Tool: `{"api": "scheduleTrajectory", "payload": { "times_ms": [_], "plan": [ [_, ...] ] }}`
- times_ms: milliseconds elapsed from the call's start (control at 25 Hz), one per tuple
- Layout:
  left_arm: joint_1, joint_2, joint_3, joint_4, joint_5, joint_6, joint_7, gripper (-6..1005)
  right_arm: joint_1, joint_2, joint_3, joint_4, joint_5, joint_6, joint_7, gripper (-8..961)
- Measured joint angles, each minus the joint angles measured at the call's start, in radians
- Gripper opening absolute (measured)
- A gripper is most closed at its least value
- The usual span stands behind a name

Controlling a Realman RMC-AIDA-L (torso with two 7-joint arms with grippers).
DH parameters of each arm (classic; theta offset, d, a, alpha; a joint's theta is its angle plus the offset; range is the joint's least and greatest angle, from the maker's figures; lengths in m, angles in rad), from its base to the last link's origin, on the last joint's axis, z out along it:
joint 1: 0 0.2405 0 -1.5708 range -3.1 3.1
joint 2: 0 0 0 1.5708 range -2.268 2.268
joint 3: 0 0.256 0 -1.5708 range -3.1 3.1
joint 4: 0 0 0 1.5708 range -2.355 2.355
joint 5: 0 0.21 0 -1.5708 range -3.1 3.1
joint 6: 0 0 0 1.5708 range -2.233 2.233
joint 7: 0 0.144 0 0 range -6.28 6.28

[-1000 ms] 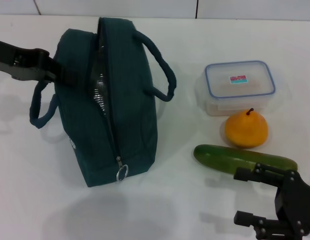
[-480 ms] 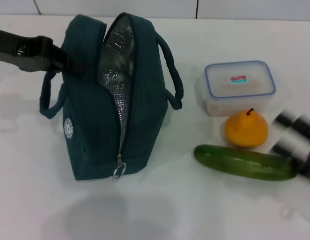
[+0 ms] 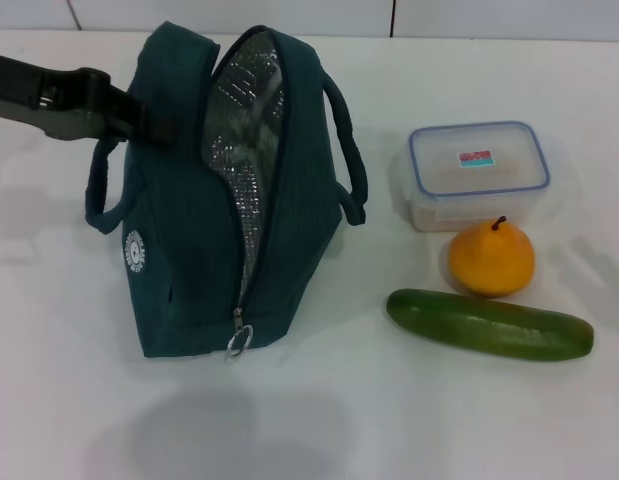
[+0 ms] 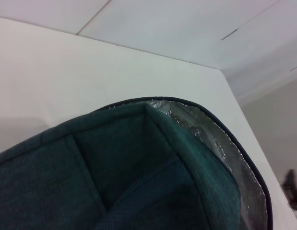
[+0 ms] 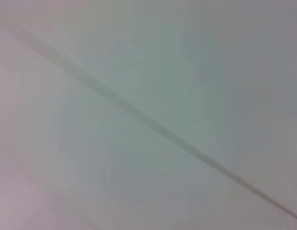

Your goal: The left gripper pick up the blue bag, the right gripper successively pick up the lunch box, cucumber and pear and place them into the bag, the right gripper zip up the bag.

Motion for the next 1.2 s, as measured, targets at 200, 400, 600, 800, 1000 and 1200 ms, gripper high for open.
{"api": "scheduleTrajectory", "payload": {
  "times_ms": [200, 400, 600, 800, 1000, 1200],
  "plan": [
    [-0.002, -0.004, 0.0, 0.001, -0.002, -0.002, 0.002, 39, -0.004, -0.001, 0.0, 0.001, 0.008, 0.189, 0.222, 768],
    [-0.002, -0.006, 0.001, 0.003, -0.028, -0.003, 0.008, 39, 0.022, 0.001, -0.002, -0.004, 0.007, 0.318, 0.311, 768],
    [-0.003, -0.006, 0.002, 0.004, -0.031, -0.004, 0.019, 39, 0.075, 0.007, -0.002, -0.001, 0.008, 0.425, 0.374, 767],
    [-0.016, -0.006, 0.003, 0.004, -0.031, -0.007, 0.027, 39, 0.151, 0.015, -0.004, 0.006, 0.008, 0.511, 0.4, 766],
    [-0.022, -0.007, 0.002, 0.008, -0.033, -0.008, 0.03, 39, 0.225, 0.017, -0.006, 0.018, 0.005, 0.574, 0.413, 766],
    [-0.022, -0.007, 0.001, 0.009, -0.035, -0.008, 0.03, 39, 0.283, 0.018, -0.013, 0.033, 0.0, 0.624, 0.423, 766]
  ]
}}
